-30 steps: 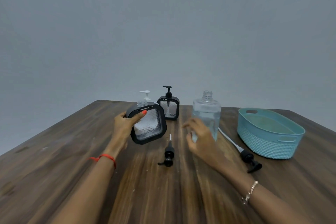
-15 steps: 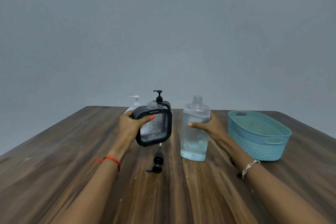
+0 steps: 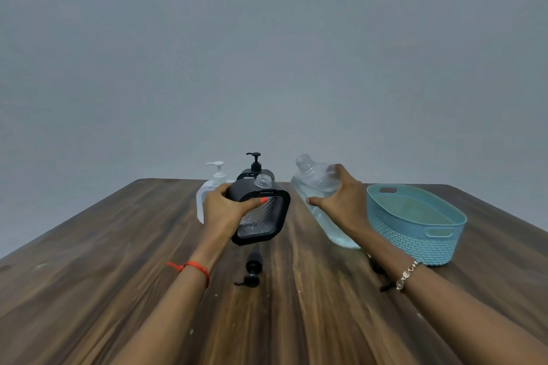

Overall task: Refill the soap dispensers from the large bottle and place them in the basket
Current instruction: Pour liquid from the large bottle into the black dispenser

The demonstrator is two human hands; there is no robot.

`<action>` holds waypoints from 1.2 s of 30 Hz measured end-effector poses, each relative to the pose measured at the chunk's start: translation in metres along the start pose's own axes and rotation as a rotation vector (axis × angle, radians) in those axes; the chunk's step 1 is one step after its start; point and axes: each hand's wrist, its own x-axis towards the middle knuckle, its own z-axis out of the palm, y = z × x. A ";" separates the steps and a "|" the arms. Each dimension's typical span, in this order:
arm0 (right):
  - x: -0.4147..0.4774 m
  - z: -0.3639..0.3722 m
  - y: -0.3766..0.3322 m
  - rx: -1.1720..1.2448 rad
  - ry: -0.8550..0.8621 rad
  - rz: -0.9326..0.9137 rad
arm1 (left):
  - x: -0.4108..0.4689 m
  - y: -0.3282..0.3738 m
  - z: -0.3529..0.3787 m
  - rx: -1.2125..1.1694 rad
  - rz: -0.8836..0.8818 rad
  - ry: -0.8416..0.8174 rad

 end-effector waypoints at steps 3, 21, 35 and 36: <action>0.005 -0.008 -0.008 -0.073 0.041 -0.063 | -0.007 0.005 0.006 0.001 0.013 0.039; 0.001 -0.030 -0.007 -0.452 0.056 -0.314 | -0.034 0.026 0.031 0.082 0.065 0.021; -0.004 -0.039 -0.003 -0.594 0.001 -0.374 | -0.043 0.028 0.039 0.151 0.099 0.024; -0.004 -0.039 -0.002 -0.607 -0.002 -0.383 | -0.043 0.027 0.039 0.150 0.098 0.021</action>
